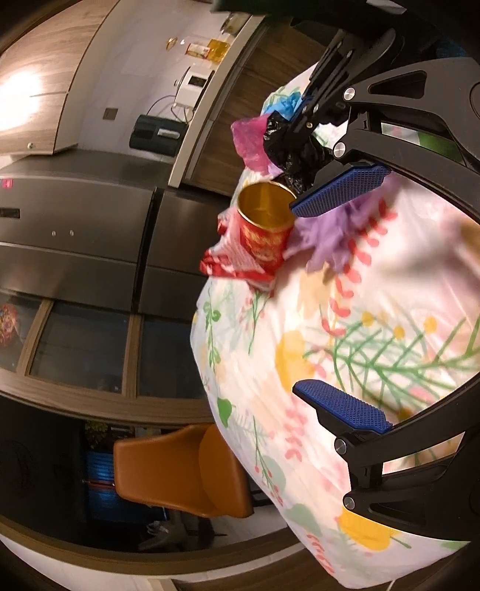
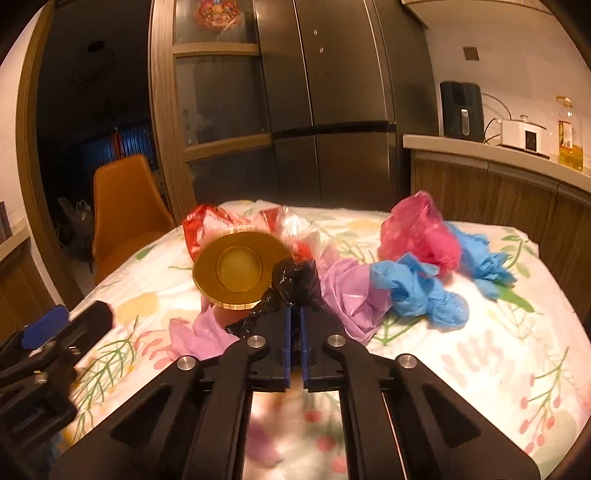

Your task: Collect trash

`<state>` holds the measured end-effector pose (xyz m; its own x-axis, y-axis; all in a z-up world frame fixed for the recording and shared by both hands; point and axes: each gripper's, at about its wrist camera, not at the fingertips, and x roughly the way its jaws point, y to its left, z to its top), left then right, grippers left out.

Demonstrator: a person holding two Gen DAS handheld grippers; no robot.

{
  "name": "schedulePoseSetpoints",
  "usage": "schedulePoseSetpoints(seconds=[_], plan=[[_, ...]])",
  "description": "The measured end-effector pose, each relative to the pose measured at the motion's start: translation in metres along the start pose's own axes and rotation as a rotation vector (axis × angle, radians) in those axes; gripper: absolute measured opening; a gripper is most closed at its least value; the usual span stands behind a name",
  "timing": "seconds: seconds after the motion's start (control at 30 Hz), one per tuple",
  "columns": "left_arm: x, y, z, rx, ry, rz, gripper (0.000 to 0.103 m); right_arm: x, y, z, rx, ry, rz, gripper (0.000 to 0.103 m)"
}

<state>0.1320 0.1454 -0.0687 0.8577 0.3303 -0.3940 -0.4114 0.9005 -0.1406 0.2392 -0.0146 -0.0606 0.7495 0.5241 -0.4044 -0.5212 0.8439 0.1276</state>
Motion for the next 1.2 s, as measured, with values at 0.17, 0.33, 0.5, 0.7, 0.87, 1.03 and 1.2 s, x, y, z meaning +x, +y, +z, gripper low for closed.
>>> schedulePoseSetpoints(seconds=[0.17,0.33,0.5,0.7,0.87,1.03,1.2], plan=[[0.004,-0.020,-0.003,0.042,0.015,-0.039,0.088,-0.025,-0.013,0.007,0.018,-0.055,-0.025,0.004],[0.014,-0.033,-0.011,0.064,0.058,-0.061,0.088,-0.052,-0.030,0.014,0.051,-0.109,-0.039,0.004],[0.024,-0.040,-0.016,0.088,0.093,-0.058,0.085,-0.073,-0.041,0.018,0.074,-0.146,-0.048,0.004],[0.039,-0.044,-0.020,0.106,0.159,-0.055,0.072,-0.087,-0.049,0.018,0.095,-0.164,-0.062,0.004],[0.051,-0.046,-0.026,0.116,0.217,-0.064,0.049,-0.094,-0.051,0.018,0.095,-0.168,-0.078,0.004],[0.055,-0.048,-0.029,0.126,0.239,-0.084,0.028,-0.099,-0.053,0.016,0.097,-0.169,-0.091,0.004],[0.055,-0.049,-0.029,0.124,0.247,-0.098,0.015,-0.106,-0.055,0.017,0.095,-0.182,-0.103,0.004]])
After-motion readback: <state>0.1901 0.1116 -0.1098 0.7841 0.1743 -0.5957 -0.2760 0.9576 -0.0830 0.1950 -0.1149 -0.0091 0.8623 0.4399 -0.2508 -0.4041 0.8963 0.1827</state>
